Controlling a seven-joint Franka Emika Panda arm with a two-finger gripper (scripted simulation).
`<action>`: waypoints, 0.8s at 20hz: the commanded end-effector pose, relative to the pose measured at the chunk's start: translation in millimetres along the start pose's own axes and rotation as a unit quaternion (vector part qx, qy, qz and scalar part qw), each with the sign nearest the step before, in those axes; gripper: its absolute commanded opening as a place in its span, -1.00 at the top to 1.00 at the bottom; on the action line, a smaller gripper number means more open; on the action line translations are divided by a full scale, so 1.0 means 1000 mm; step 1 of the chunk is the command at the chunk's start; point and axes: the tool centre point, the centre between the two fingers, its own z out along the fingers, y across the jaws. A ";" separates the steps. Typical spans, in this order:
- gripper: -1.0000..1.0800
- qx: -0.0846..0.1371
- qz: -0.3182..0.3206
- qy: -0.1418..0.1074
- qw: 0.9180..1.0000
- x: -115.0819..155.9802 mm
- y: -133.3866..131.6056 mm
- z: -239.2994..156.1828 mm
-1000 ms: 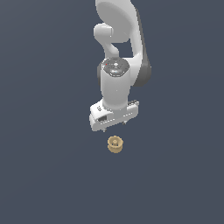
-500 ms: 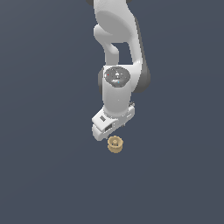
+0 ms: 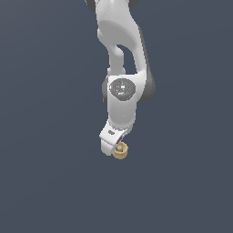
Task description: Pick up the object and move it to a goal position.
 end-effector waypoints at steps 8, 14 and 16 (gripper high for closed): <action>-0.92 0.002 -0.120 0.000 0.993 0.006 0.006 0.017; -0.92 0.002 -0.163 0.001 0.987 0.008 0.008 0.022; -0.92 0.003 -0.171 0.001 0.985 0.008 0.009 0.024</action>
